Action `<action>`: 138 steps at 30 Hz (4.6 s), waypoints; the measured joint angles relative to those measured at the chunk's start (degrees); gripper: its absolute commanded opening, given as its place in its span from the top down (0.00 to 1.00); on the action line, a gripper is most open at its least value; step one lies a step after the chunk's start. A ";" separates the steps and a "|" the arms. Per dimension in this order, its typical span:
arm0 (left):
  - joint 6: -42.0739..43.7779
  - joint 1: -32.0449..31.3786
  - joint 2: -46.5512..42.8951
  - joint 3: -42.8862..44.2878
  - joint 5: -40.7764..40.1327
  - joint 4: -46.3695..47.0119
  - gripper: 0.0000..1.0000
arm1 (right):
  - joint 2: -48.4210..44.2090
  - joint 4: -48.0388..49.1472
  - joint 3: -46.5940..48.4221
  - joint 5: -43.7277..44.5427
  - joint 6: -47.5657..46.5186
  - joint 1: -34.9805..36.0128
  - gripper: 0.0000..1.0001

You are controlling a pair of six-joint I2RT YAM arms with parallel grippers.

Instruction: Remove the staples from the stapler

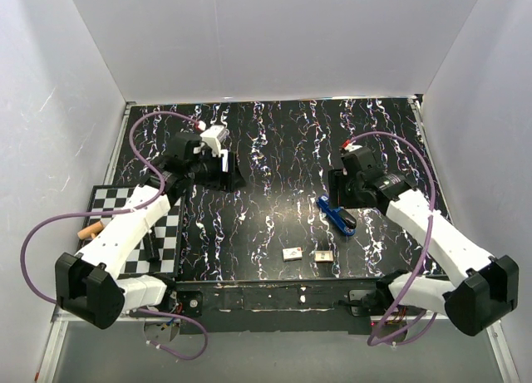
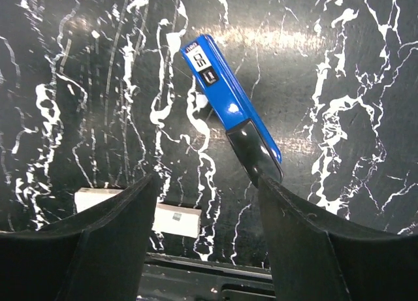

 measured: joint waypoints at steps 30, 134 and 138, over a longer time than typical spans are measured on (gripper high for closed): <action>0.92 -3.58 -3.02 -4.22 6.60 1.86 0.02 | 26.05 -1.86 7.39 -2.43 -13.79 -3.34 0.28; 0.92 -3.58 -14.97 -7.87 8.13 8.26 0.02 | 53.31 -3.56 39.08 -21.57 -74.23 15.06 0.47; 0.94 -3.58 -15.28 -8.39 8.11 8.59 0.02 | 51.54 -2.97 38.38 -20.83 -73.55 15.04 0.38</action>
